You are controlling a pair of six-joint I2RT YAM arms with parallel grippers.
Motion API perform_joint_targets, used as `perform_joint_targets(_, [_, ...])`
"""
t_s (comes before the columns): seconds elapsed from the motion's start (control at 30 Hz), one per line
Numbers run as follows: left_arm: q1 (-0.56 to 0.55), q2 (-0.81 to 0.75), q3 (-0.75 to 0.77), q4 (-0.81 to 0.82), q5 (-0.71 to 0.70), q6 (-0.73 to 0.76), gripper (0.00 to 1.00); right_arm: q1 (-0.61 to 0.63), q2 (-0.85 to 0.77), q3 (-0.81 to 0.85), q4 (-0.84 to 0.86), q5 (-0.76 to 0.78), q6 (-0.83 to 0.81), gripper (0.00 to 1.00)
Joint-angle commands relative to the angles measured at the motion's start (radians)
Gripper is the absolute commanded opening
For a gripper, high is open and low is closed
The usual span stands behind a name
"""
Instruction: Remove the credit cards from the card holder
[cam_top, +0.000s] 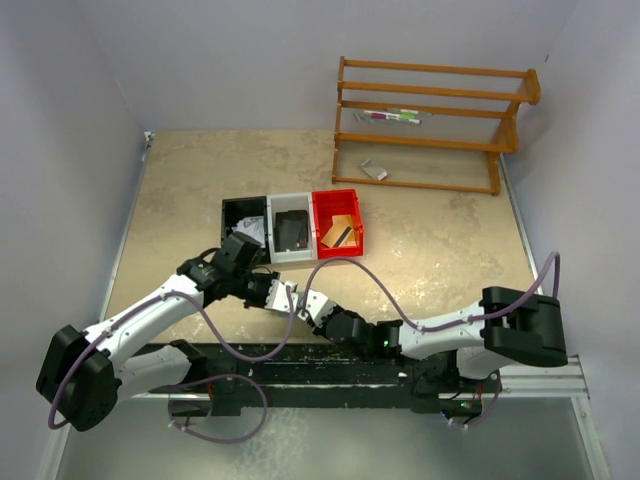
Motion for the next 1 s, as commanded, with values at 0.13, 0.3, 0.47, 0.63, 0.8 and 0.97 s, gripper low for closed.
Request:
perform_joint_targets(0.13, [-0.003, -0.072, 0.023, 0.034, 0.048, -0.057, 0.37, 0.000, -0.107, 0.033, 0.022, -0.025, 0.028, 0.00])
perform_joint_targets(0.3, [-0.001, -0.146, 0.027, -0.001, 0.066, -0.083, 0.61, -0.028, -0.137, 0.076, -0.058, -0.097, 0.080, 0.00])
perform_joint_targets(0.47, [0.071, -0.216, 0.019, -0.062, 0.102, -0.119, 0.72, -0.149, -0.140, 0.191, -0.261, -0.290, 0.176, 0.00])
perform_joint_targets(0.63, [0.270, -0.206, 0.064, -0.002, 0.219, -0.369, 0.75, -0.250, -0.120, 0.370, -0.570, -0.434, 0.271, 0.00])
perform_joint_targets(0.8, [0.386, -0.132, 0.188, -0.012, 0.432, -0.561, 0.85, -0.294, -0.129, 0.579, -0.793, -0.550, 0.265, 0.00])
perform_joint_targets(0.97, [0.390, -0.135, 0.236, -0.027, 0.582, -0.592, 0.93, -0.313, -0.134, 0.770, -0.948, -0.602, 0.223, 0.00])
